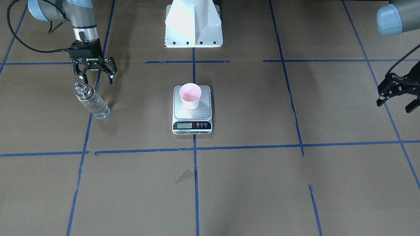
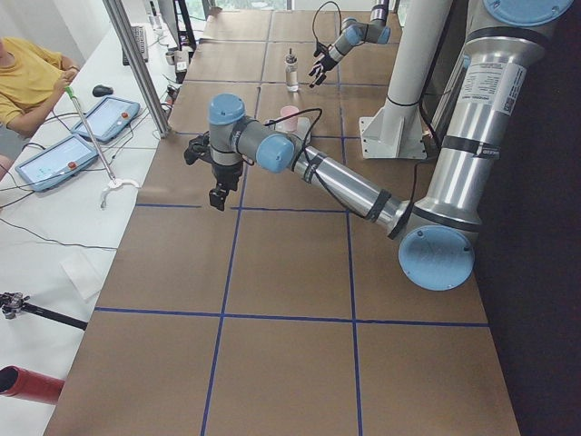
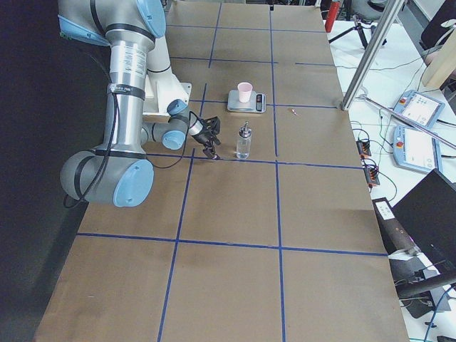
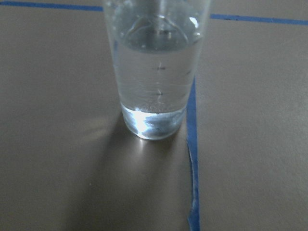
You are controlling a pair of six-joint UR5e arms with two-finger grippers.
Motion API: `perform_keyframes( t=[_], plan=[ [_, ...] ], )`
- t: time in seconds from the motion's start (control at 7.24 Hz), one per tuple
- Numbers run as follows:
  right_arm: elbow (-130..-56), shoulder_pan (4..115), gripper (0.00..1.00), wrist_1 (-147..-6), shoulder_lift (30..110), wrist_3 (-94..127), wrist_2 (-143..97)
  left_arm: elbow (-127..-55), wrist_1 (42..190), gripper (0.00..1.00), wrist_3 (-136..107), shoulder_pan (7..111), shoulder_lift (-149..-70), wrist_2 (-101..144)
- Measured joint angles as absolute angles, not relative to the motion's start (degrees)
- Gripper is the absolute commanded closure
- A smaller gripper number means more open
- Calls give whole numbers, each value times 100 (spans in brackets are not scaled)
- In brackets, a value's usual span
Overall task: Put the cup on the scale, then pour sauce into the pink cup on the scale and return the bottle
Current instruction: 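Open the right gripper and pull it back from the bottle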
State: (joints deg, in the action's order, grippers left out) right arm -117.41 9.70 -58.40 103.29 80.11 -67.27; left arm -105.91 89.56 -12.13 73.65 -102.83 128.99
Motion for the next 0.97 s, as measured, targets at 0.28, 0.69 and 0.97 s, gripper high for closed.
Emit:
perform_keyframes(
  t=[0.28,0.69,0.97],
  plan=[
    [-11974,1633,0,-5837,10648,7492,-7927,-10594,8951,1,-1213,7368,-10263,12898],
    [-11868,3725,0,-5864,10826,5801,-10459,-10535,8966,0,-856,7471,-9900,12908],
    [-11435,5498,0,-6113,10715,4608,-12069,-10212,8981,0,-619,7790,-9695,12901]
  ],
)
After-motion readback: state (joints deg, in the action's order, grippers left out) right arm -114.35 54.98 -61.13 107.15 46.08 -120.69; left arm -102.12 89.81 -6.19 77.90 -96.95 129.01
